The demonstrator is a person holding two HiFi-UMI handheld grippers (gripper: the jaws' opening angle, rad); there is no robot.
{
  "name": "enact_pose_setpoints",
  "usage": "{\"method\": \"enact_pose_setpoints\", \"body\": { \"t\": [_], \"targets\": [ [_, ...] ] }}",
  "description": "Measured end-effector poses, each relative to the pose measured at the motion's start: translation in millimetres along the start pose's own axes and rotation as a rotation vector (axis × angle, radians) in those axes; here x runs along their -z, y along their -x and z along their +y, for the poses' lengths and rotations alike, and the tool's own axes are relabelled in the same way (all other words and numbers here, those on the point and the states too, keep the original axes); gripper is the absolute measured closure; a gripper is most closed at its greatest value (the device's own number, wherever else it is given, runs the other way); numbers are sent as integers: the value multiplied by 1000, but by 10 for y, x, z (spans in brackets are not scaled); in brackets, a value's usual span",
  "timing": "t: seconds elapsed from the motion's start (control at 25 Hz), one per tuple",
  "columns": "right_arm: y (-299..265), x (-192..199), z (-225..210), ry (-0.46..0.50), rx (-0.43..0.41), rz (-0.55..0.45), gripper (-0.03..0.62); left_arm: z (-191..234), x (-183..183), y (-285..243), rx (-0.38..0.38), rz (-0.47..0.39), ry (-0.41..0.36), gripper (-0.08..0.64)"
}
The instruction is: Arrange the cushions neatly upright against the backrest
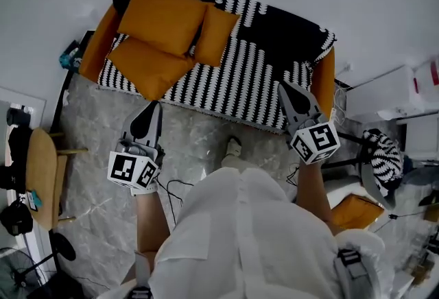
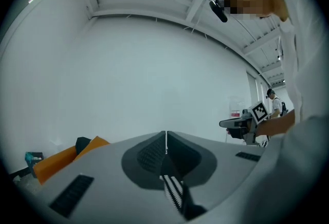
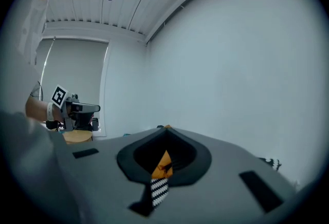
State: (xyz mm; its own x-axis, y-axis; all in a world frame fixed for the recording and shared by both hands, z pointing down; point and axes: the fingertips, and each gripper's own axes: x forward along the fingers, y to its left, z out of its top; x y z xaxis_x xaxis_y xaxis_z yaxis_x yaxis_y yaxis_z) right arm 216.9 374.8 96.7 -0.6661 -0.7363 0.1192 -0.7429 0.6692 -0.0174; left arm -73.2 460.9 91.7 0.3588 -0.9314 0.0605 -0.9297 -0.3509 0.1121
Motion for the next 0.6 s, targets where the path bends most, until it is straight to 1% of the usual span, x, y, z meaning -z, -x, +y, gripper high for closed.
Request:
{"method": "enact_pose_setpoints", "body": {
  "t": [0.16, 0.32, 0.6],
  "targets": [
    [-221, -74, -347, 9, -33, 1, 586, -43, -50, -518, 15, -8, -4, 537],
    [-412, -51, -625, -1, -50, 10, 586, -126, -40, -896, 35, -11, -1, 537],
    [-725, 48, -745, 4, -55, 36, 584, -129, 107, -1338, 81, 35, 14, 537]
  ]
}}
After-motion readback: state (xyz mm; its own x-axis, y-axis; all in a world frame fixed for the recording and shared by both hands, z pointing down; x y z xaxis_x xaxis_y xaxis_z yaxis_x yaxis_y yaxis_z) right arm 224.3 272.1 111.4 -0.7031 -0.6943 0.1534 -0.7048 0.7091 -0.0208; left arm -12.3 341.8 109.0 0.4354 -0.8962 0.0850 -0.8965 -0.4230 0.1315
